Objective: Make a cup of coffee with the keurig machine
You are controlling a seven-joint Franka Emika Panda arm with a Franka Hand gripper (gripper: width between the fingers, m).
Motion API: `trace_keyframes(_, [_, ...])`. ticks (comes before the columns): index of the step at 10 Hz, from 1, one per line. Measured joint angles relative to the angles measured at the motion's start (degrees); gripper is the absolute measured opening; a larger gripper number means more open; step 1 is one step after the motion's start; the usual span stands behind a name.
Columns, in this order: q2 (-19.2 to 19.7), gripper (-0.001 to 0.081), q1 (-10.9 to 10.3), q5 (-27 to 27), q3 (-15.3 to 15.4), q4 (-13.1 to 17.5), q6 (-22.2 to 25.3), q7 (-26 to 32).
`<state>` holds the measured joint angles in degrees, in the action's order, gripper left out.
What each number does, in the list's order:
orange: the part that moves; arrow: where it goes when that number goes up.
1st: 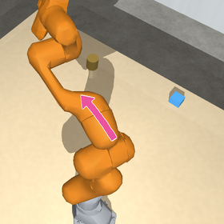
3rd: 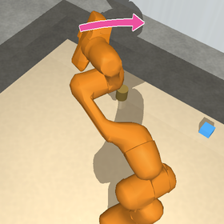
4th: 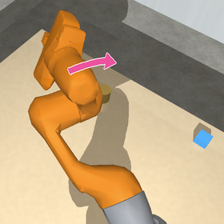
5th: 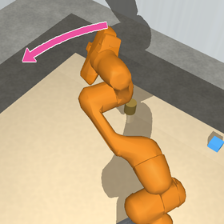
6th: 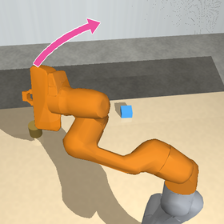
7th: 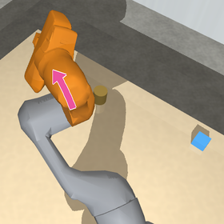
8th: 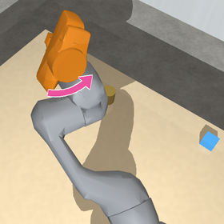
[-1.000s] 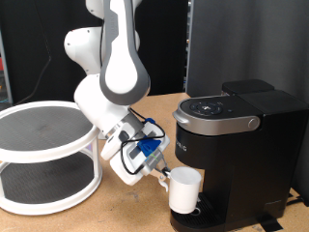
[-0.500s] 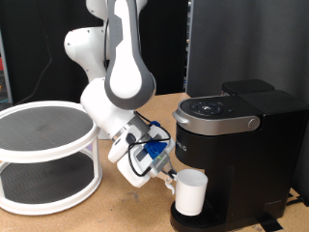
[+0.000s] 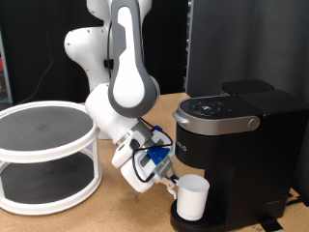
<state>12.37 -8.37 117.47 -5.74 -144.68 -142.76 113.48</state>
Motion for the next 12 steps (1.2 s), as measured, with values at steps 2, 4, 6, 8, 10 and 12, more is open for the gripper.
trace_keyframes(2, [0.58, 0.0135, 0.0, 0.07, 0.23, 0.01, 0.02, 0.12])
trace_keyframes(4, [0.83, 0.0335, 0.05, -0.17, 0.25, -0.4, 0.49, 0.11])
trace_keyframes(6, [0.48, 0.0513, 0.57, -2.52, 0.01, -1.85, 1.81, -0.4])
trace_keyframes(8, [-1.73, 0.0711, 1.82, -6.29, -0.8, -4.51, 4.14, -1.46])
trace_keyframes(10, [-5.66, 0.0778, 3.49, -11.11, -2.09, -7.43, 7.89, -4.3])
trace_keyframes(12, [-10.05, 0.0801, 4.77, -15.8, -3.28, -9.59, 10.14, -8.05])
